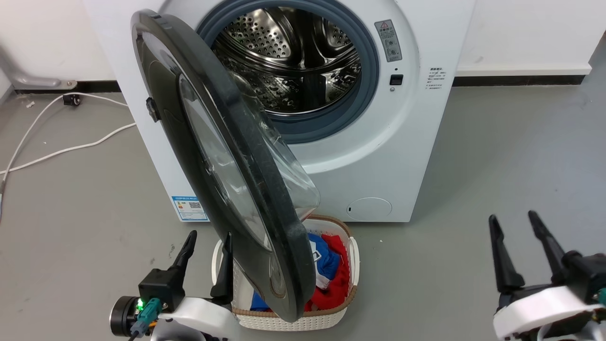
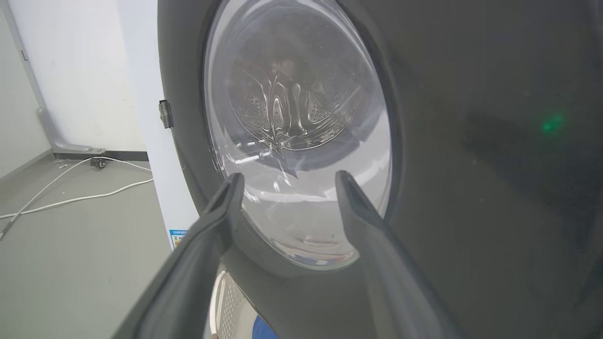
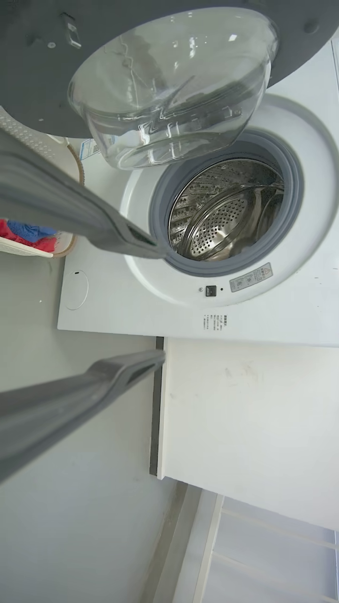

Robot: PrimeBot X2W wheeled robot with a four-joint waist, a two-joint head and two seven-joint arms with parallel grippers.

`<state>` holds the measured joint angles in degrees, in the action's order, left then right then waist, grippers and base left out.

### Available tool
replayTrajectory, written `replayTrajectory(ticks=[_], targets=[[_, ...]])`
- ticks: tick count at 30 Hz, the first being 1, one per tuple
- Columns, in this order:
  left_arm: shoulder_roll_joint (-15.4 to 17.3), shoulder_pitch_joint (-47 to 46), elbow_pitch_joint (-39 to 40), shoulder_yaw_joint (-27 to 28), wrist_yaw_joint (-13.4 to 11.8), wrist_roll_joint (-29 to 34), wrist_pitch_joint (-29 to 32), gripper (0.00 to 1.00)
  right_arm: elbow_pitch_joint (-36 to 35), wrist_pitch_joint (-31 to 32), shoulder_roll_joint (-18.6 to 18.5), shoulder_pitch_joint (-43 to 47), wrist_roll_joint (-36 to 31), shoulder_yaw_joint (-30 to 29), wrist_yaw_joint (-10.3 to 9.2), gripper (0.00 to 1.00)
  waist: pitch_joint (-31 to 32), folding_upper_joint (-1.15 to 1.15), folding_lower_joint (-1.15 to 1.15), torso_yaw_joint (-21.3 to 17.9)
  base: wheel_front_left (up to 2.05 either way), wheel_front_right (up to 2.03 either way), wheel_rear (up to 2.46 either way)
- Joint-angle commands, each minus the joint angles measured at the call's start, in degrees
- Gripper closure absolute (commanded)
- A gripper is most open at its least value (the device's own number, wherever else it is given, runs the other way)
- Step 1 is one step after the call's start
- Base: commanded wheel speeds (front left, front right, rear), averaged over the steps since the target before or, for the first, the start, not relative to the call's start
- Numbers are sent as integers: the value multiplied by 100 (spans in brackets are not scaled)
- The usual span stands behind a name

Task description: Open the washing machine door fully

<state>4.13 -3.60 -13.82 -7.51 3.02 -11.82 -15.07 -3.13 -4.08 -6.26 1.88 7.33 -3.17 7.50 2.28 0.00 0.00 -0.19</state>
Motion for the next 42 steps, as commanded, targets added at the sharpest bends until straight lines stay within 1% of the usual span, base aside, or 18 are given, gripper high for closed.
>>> replayTrajectory(ticks=[1,4,12,29,30,31,32,33,38,42], targets=[[28,-16,22,12,-18,14,-15,0,67,-68,41,89,-57,28,-1,0,-3,0,0,1,0,0,0],[37,9,35,30,-32,33,-14,0,280,-198,96,124,-150,94,-1,0,-3,0,0,3,0,0,0],[79,57,40,14,-32,62,-15,0,642,-349,188,4,-89,85,-1,0,17,0,0,6,0,0,0],[124,-28,26,-29,-91,19,-15,0,800,-387,227,-68,-127,106,-1,0,1,0,0,0,0,0,0],[126,-29,22,-34,-89,14,-15,3,800,-389,230,-67,-130,108,-1,0,2,0,0,1,0,0,0],[128,-32,19,-37,-87,12,-15,19,799,-396,235,-68,-127,114,-1,0,-1,0,0,1,0,0,0],[132,-35,9,-39,-83,14,-15,66,802,-399,238,-69,-126,118,-1,0,-4,0,0,1,0,0,0],[136,-42,9,-41,-79,2,-15,99,806,-396,240,-71,-127,118,-1,0,-7,0,0,1,0,0,0],[169,-96,65,-16,-95,-38,-12,100,810,-426,253,-85,-167,111,-1,0,-29,0,0,3,0,0,0],[217,-233,341,60,-153,-3,-13,100,832,-434,264,-68,-175,91,-1,0,-27,0,0,29,0,0,0]])
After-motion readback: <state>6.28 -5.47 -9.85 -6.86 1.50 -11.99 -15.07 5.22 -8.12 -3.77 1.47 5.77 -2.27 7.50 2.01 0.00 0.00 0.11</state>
